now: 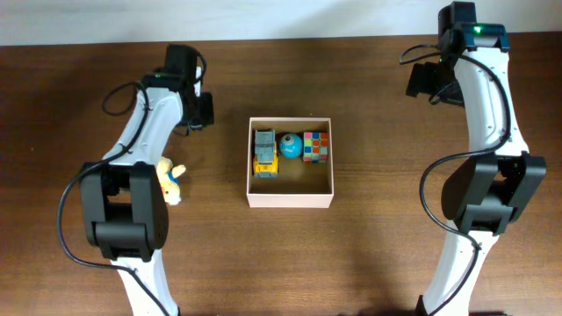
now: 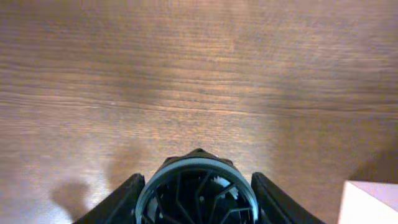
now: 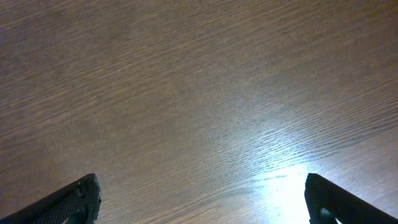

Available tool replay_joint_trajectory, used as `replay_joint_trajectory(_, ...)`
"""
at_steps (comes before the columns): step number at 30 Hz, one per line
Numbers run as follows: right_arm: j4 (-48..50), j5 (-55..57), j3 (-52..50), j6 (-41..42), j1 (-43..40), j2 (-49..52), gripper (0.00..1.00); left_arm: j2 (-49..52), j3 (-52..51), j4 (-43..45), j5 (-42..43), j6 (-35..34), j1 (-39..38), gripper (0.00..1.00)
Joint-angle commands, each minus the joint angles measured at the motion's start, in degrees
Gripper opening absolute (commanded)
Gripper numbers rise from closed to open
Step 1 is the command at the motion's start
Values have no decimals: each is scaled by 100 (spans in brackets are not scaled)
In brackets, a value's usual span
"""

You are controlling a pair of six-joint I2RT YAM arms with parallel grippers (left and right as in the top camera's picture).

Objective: Pack container
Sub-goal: 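Lift the wheel and carry it right over the box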

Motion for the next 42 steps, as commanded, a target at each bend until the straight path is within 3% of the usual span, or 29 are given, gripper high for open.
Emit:
replay_joint_trajectory(1,17,74,-4,48,20,-107,99,13,584,-358,-39,9,-28,48)
replay_joint_trajectory(12,17,74,-4,48,20,-107,99,13,2306,-2151,-13,48,-485,48)
replay_joint_trajectory(18,17,74,-4,48,20,-107,99,13,2924,-2653,660,785,-992,48)
replay_joint_trajectory(30,17,74,-4,48,20,-107,99,15,2979,-3095,1408,1716,-2138,46)
replay_joint_trajectory(42,17,74,-4,48,20,-107,99,229,2946,-3217,1425,1746,-2756,44)
